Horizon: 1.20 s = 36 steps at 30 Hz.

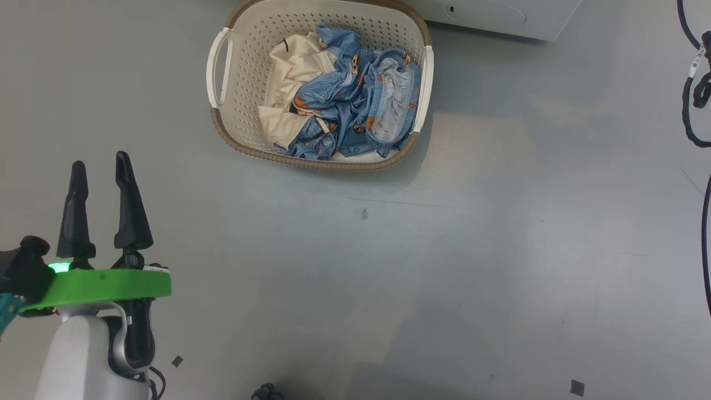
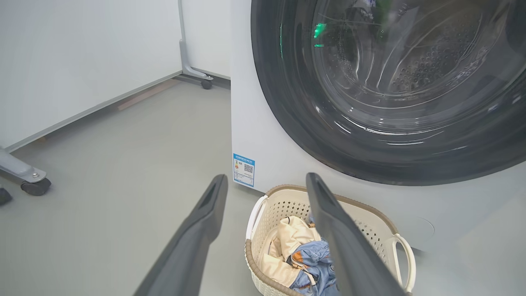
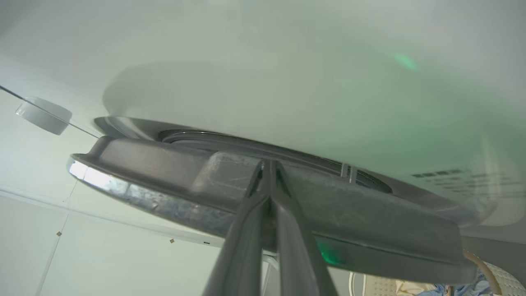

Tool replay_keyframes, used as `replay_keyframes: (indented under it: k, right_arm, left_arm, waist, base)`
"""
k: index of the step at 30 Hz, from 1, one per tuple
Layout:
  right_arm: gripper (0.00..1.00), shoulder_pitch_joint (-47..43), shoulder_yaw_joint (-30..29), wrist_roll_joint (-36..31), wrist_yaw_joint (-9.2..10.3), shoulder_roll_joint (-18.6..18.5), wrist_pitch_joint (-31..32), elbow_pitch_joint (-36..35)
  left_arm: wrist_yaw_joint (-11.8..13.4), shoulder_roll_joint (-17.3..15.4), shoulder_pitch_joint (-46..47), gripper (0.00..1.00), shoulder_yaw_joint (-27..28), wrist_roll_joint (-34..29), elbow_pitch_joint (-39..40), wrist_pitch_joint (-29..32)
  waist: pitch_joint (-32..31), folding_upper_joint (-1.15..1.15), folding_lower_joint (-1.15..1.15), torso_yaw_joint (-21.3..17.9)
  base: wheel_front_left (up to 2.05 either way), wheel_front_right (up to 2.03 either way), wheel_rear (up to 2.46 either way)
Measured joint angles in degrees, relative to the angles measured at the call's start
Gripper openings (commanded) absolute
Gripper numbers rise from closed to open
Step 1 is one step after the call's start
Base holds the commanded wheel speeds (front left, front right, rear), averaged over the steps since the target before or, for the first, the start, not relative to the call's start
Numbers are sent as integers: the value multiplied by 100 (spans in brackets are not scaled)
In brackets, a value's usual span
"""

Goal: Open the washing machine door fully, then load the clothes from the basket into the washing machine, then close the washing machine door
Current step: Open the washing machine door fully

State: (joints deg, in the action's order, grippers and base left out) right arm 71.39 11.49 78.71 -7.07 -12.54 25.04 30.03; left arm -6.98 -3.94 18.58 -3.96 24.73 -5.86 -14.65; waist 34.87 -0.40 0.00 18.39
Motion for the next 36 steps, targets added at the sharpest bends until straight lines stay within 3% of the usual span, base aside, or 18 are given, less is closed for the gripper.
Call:
replay_keyframes:
  k: [17, 36]
  right_arm:
    - [0, 229, 405, 1, 1, -49, 455, 335]
    - [0, -1081, 756, 493, 1, 181, 835, 243]
  left_arm:
    - [0, 36, 3, 100, 49, 1, -125, 0]
    - [0, 29, -174, 100, 170, -45, -392, 0]
  waist:
    - [-101, 0, 0, 57]
    - [-917, 0, 0, -7]
  base:
    - [0, 0, 0]
    - [0, 0, 0]
